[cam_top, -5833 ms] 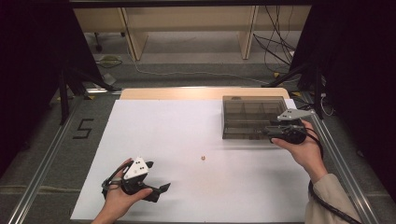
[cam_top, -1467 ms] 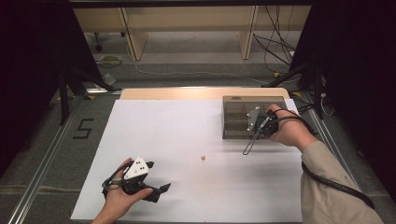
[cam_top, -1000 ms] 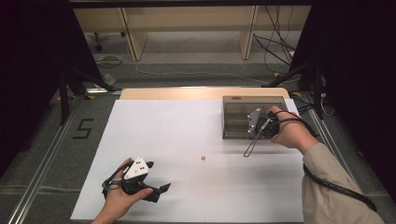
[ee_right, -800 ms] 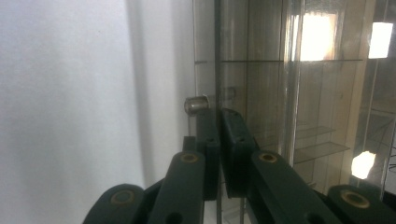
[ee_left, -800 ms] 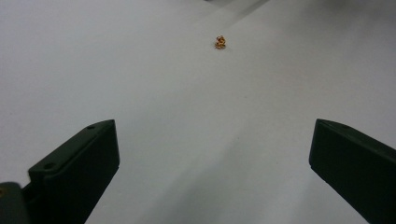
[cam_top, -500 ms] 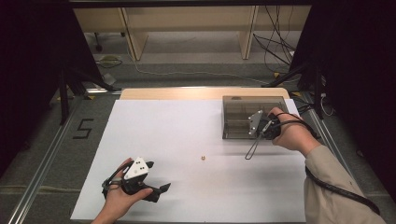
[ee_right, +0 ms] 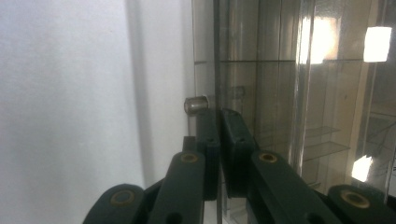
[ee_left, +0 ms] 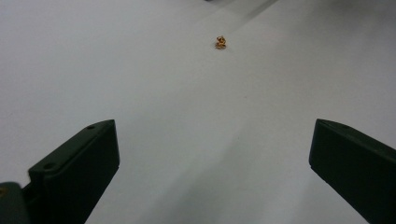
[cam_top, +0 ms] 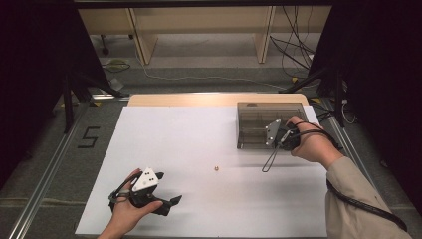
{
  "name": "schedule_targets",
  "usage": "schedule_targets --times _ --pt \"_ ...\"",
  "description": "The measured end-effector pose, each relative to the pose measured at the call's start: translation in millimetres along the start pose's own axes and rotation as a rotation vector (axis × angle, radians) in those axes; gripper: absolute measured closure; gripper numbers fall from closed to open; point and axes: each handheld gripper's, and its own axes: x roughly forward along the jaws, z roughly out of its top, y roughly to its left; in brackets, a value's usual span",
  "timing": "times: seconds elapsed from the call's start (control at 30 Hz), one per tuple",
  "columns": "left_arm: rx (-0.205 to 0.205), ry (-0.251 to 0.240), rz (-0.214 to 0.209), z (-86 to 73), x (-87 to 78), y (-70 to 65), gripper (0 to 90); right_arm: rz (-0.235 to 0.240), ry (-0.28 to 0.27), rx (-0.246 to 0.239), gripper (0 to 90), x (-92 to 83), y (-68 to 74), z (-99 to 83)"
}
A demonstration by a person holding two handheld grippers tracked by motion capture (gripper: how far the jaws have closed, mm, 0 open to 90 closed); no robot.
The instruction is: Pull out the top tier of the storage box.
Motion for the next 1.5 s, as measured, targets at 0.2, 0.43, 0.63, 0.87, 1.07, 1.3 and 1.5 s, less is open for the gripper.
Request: schedule_targets --times 0.2,0.43,0.63,0.87,1.07,1.3,1.5 --pt "0.003 0.0 0.001 0.1 0.0 0.2 1.6 0.003 0.001 -0.004 87.0 -0.6 1.6 -0.2" --pt "0.003 -0.001 0.001 0.1 -0.1 0.2 1.6 0.002 -0.011 0.003 87.0 -0.9 3.4 -0.9" --pt "0.0 -0.001 0.0 0.0 0.0 -0.1 1.6 0.0 -0.014 0.009 87.0 -1.3 5.1 -1.4" --pt "0.001 -0.001 0.0 0.0 0.1 -0.3 1.6 0.004 -0.006 0.01 87.0 -2.6 6.5 -1.0" --pt "0.001 -0.002 0.0 0.0 0.1 -0.4 1.7 -0.001 -0.017 0.01 87.0 -2.7 8.7 -1.5" --pt "0.006 0.001 0.0 0.0 0.1 -0.3 1.7 0.003 -0.013 0.013 87.0 -3.7 10.9 -1.1" --pt "0.003 -0.002 0.0 0.0 0.2 -0.6 1.8 -0.001 -0.017 0.019 87.0 -4.2 12.8 -1.0"
